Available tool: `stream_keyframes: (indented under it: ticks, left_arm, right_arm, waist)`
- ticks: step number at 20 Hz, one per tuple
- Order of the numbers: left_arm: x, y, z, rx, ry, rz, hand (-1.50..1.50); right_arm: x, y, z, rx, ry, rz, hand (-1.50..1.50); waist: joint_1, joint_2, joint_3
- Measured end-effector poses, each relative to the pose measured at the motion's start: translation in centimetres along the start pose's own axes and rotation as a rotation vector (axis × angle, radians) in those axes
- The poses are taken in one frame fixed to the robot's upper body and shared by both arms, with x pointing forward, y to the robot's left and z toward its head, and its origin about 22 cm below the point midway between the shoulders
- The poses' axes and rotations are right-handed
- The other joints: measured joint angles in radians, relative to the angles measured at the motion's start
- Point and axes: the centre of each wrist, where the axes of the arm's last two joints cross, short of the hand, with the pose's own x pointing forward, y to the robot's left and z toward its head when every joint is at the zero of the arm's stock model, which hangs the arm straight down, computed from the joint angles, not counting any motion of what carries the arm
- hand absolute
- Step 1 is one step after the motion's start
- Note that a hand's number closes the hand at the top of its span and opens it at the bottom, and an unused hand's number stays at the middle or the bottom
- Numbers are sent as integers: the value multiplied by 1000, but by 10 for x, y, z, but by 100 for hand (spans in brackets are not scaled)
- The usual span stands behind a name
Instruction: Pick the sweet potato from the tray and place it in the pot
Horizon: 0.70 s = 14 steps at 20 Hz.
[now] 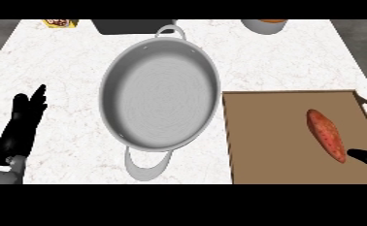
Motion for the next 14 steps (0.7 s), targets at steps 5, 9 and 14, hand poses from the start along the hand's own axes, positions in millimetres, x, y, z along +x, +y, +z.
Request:
stream_keyframes:
  ticks: [5,9,14]
  left_arm:
    - [6,-3,-2,-13,-6,1,0]
    - [8,-5,-3,-13,-9,-6,0]
    - [8,-10,-5,-21,-12,-4,0]
  right_arm:
    - [30,-21,3,184,109,163,-150]
    - [44,-30,6,358,193,231,-150]
    - [59,-28,6,466,273,266,-150]
  waist:
    - [12,3,0]
    - [18,4,0]
    - [28,6,2]
